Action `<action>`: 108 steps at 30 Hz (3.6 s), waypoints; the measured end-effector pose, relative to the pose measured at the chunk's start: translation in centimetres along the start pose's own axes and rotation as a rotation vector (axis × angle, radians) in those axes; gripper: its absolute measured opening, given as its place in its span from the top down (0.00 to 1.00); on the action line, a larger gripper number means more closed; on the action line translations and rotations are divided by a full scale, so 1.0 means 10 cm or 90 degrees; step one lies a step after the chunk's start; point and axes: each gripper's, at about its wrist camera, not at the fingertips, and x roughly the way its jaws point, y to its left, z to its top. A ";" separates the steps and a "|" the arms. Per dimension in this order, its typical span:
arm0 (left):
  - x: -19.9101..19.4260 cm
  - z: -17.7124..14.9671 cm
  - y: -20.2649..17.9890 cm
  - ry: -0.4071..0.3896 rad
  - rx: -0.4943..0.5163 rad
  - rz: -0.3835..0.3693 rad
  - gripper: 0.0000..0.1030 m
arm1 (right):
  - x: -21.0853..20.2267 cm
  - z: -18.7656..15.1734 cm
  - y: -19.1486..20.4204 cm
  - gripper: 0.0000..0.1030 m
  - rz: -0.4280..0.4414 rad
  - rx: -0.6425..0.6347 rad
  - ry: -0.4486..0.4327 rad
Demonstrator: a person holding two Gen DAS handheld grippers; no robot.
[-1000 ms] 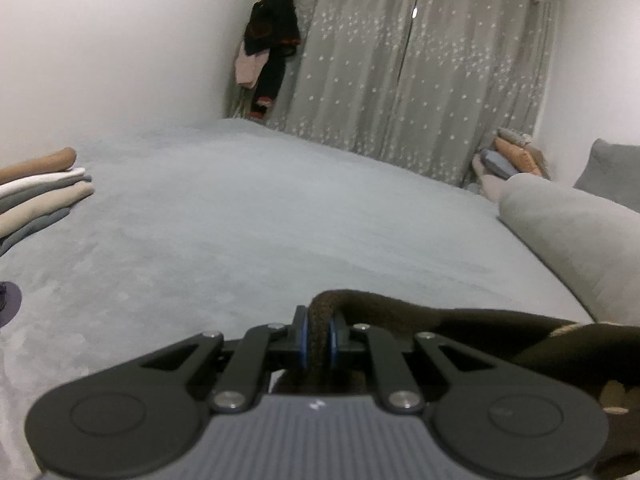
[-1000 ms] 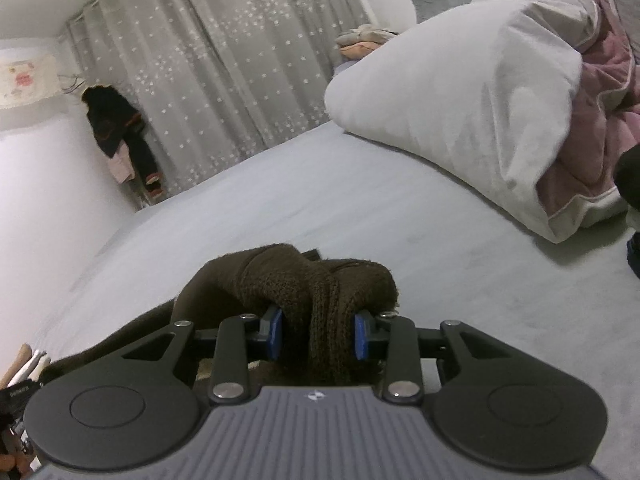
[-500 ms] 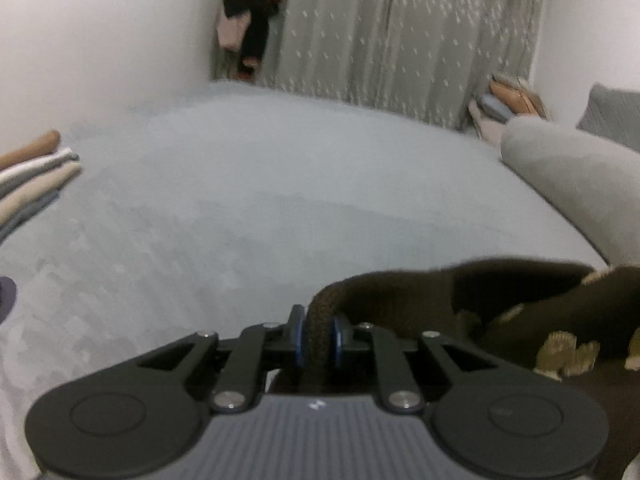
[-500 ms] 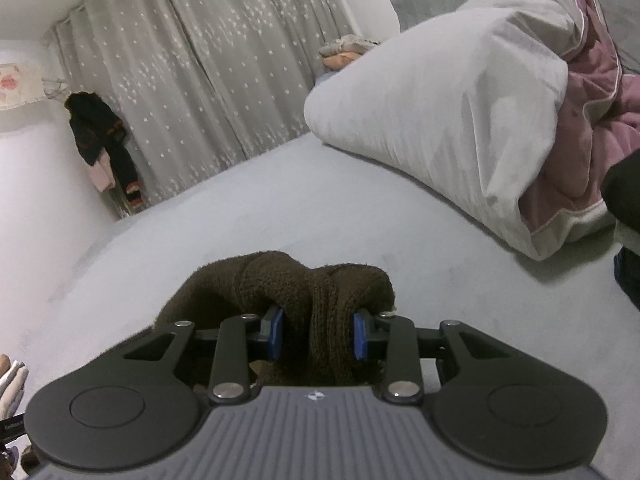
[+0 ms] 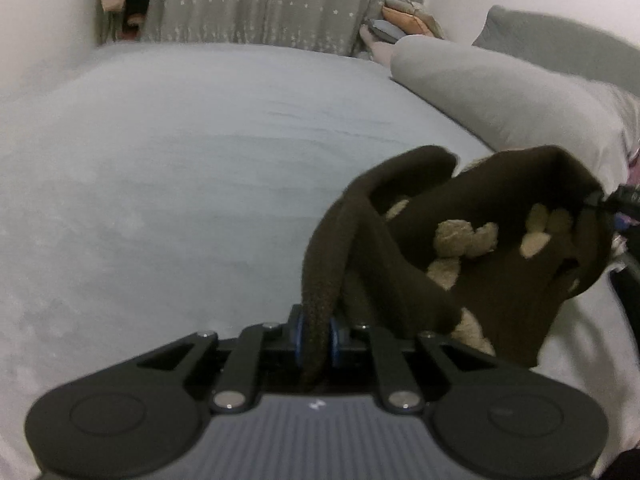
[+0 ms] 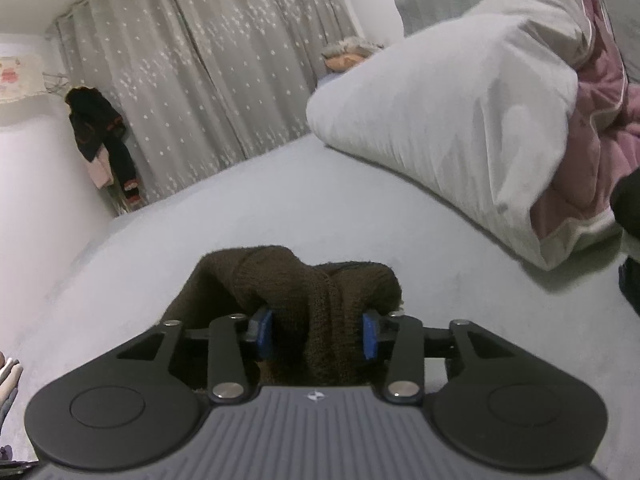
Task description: Fold clothes
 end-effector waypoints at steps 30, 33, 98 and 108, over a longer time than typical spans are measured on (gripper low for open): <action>1.40 1.12 -0.37 0.153 0.006 -0.063 0.32 | -0.09 -0.62 -0.01 0.21 0.066 0.126 0.272; 1.47 1.07 -0.33 0.159 -0.014 -0.068 0.53 | 0.05 -0.73 0.08 0.21 0.038 0.132 0.266; 1.02 0.20 0.34 0.111 -0.298 -0.220 0.47 | 0.46 0.35 1.11 0.30 0.070 -0.201 0.259; 1.26 0.24 0.27 0.105 -0.299 -0.249 0.62 | 1.55 0.08 1.46 0.29 0.056 -0.301 0.369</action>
